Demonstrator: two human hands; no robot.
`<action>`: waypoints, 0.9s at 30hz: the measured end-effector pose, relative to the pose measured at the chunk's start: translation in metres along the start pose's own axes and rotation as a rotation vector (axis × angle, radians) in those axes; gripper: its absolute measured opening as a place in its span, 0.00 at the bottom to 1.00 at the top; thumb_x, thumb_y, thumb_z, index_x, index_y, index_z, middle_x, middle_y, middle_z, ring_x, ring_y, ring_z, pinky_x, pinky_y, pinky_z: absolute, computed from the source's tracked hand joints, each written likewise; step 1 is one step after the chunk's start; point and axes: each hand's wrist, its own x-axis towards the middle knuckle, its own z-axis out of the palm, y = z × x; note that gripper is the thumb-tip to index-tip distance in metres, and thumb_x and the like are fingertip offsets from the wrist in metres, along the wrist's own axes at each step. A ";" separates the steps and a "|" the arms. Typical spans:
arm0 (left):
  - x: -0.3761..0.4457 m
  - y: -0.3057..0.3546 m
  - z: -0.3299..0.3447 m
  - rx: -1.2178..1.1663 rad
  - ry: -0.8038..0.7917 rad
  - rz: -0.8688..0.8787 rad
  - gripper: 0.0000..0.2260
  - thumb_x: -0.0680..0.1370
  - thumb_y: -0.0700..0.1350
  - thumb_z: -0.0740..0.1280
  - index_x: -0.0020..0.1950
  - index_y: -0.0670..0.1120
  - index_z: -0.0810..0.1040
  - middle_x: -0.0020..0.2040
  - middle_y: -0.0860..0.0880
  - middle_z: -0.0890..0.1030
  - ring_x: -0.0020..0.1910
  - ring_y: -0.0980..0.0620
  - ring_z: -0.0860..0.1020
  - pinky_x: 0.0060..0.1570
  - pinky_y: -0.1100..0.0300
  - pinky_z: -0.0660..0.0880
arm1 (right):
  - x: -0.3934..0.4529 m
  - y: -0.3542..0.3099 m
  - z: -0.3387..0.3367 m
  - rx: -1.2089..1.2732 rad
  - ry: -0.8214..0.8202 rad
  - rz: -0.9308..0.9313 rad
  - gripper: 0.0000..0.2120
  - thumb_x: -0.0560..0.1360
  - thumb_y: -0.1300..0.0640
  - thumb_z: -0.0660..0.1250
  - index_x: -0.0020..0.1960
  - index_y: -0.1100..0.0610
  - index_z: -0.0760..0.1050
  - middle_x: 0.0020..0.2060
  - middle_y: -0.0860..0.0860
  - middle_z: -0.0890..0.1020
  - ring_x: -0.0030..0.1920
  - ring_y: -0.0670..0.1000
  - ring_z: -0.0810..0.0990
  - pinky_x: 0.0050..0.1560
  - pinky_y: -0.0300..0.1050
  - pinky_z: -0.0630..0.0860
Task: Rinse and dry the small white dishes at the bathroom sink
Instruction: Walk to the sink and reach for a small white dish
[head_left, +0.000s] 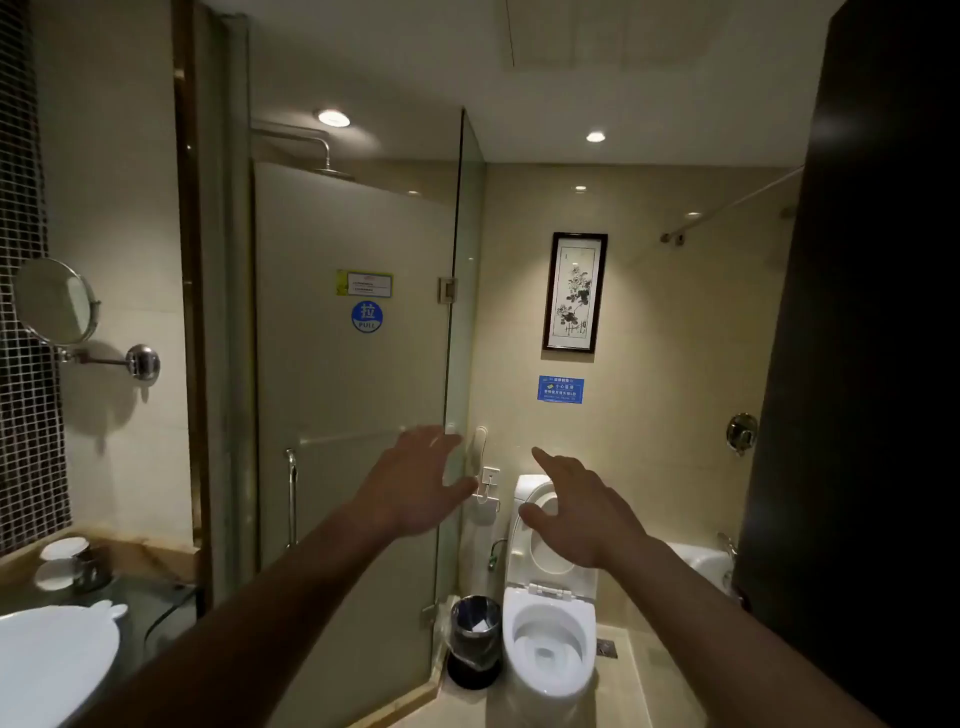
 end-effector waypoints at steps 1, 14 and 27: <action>0.000 -0.001 0.000 -0.016 -0.005 -0.018 0.31 0.77 0.62 0.63 0.76 0.51 0.63 0.77 0.47 0.63 0.76 0.47 0.58 0.73 0.47 0.58 | 0.001 0.001 0.000 0.008 -0.004 -0.010 0.38 0.78 0.34 0.62 0.83 0.42 0.50 0.83 0.50 0.60 0.80 0.57 0.63 0.74 0.56 0.66; 0.020 -0.054 0.020 -0.085 -0.105 -0.225 0.31 0.78 0.60 0.64 0.77 0.50 0.61 0.78 0.47 0.62 0.75 0.46 0.60 0.73 0.49 0.60 | 0.058 -0.016 0.041 0.060 -0.072 -0.023 0.36 0.80 0.37 0.63 0.83 0.44 0.54 0.79 0.53 0.67 0.77 0.57 0.67 0.70 0.54 0.68; 0.053 -0.142 0.047 -0.053 -0.124 -0.255 0.31 0.78 0.61 0.63 0.76 0.48 0.62 0.76 0.45 0.65 0.74 0.45 0.62 0.72 0.48 0.62 | 0.138 -0.042 0.109 0.110 -0.098 -0.048 0.35 0.80 0.36 0.62 0.82 0.43 0.56 0.81 0.49 0.65 0.79 0.53 0.65 0.75 0.54 0.64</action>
